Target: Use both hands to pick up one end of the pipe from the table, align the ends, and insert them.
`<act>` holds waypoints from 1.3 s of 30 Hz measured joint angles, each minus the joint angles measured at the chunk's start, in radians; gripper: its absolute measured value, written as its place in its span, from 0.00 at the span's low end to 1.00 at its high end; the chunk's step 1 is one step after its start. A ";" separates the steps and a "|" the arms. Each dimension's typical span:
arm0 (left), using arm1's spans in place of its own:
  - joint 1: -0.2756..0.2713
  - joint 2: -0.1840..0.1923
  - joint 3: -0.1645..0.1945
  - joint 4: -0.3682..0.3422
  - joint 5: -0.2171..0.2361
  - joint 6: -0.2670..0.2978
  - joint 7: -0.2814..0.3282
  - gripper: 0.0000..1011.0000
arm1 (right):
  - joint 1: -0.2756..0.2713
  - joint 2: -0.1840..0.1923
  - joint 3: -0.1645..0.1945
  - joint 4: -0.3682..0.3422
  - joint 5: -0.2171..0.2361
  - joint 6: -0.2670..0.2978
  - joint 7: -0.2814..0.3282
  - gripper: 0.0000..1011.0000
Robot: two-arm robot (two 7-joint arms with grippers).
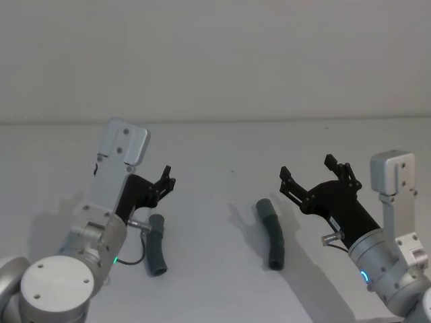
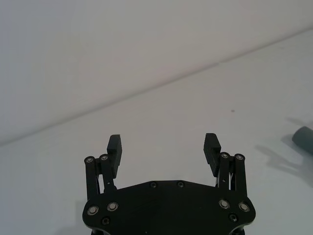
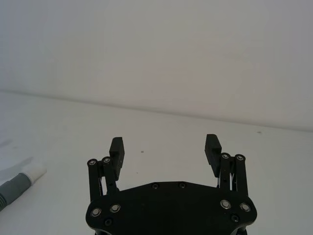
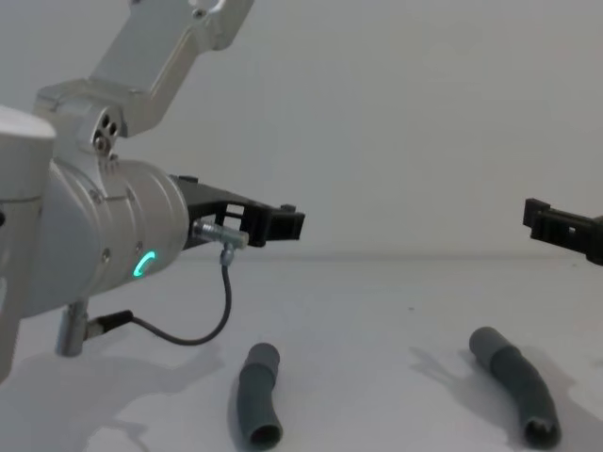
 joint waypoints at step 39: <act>-0.010 -0.019 -0.079 0.046 -0.129 0.204 -0.169 0.99 | 0.000 0.000 0.000 0.000 0.000 0.000 0.000 0.99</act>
